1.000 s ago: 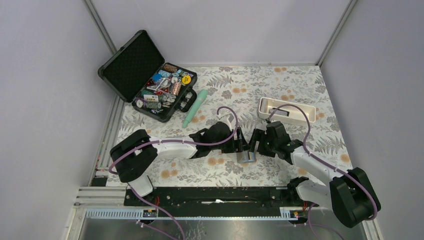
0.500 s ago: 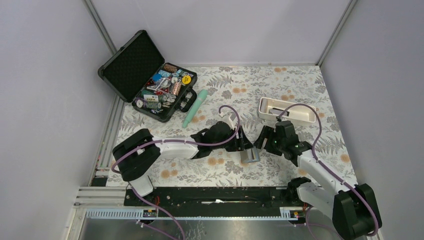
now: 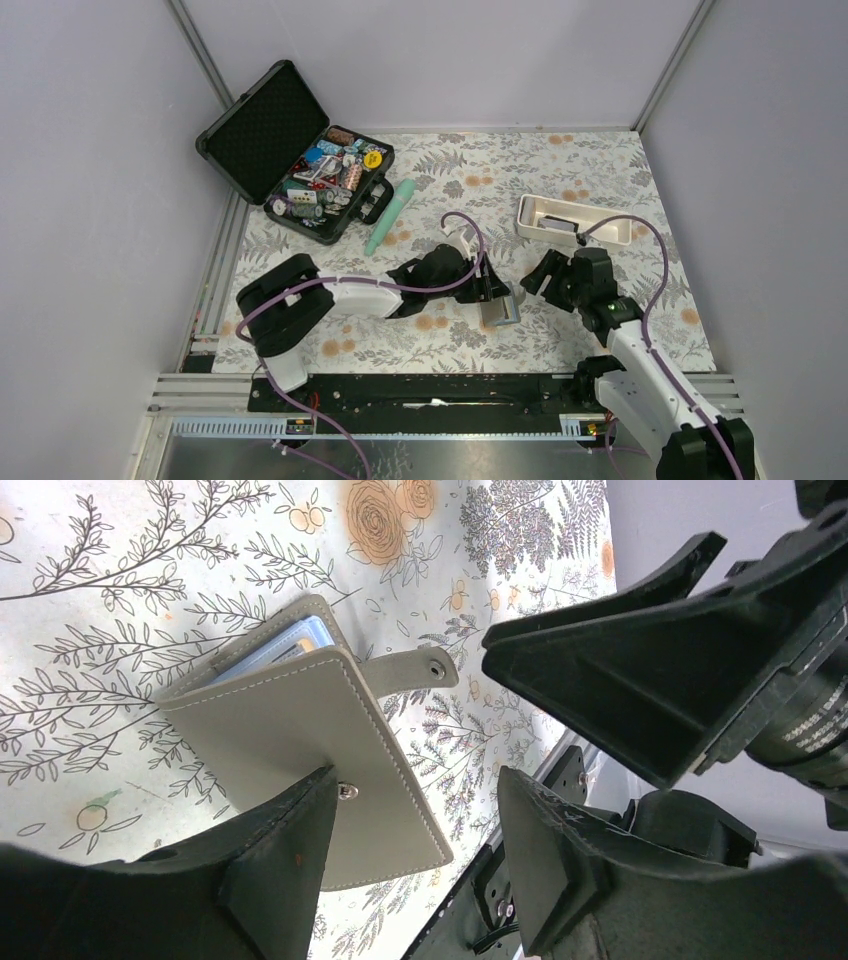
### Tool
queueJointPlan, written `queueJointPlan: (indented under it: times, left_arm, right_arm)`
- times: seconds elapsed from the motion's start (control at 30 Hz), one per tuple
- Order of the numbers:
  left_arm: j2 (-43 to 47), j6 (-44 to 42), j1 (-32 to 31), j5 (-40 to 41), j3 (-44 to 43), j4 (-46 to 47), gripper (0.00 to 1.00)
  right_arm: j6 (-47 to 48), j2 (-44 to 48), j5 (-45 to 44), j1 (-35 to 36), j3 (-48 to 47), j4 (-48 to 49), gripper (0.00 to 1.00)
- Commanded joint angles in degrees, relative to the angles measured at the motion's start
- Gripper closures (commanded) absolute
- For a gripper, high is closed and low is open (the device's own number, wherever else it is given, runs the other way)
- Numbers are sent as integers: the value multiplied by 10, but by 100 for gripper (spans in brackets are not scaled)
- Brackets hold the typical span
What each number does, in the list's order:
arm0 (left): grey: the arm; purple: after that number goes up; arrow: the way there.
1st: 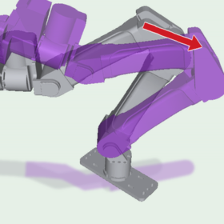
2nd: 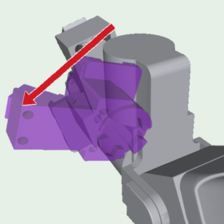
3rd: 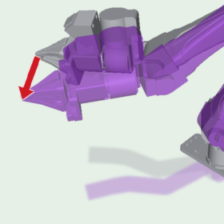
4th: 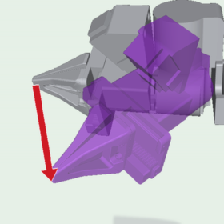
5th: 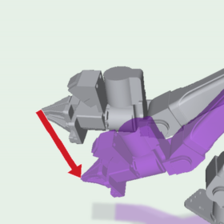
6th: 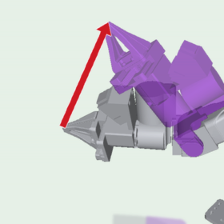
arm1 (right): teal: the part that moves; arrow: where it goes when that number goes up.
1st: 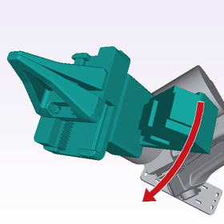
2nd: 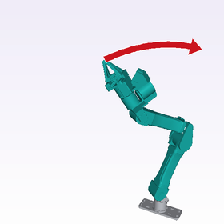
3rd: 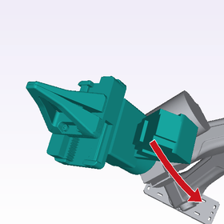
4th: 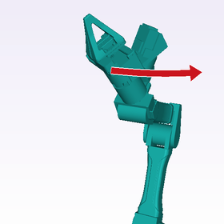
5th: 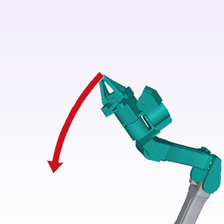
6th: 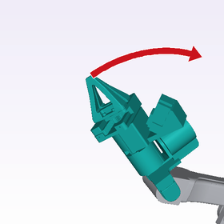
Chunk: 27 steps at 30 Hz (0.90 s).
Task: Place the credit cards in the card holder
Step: Close the card holder at the center of the board.
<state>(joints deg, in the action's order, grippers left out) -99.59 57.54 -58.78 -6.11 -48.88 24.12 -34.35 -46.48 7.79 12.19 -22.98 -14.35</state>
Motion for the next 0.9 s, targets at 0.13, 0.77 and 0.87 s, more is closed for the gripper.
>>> queueJointPlan:
  times: [0.13, 0.77, 0.87]
  left_arm:
    - [-31, 15, -3, -13, -29, 63, 39]
    - [-72, 44, 7, 0, -34, 55, 39]
    - [-72, 47, 9, 1, -34, 38, 39]
  right_arm:
    - [-64, 70, 66, -7, 54, -6, 26]
    - [-46, 21, 151, -6, 89, 31, 25]
    - [-34, -10, 155, -6, 83, 42, 28]
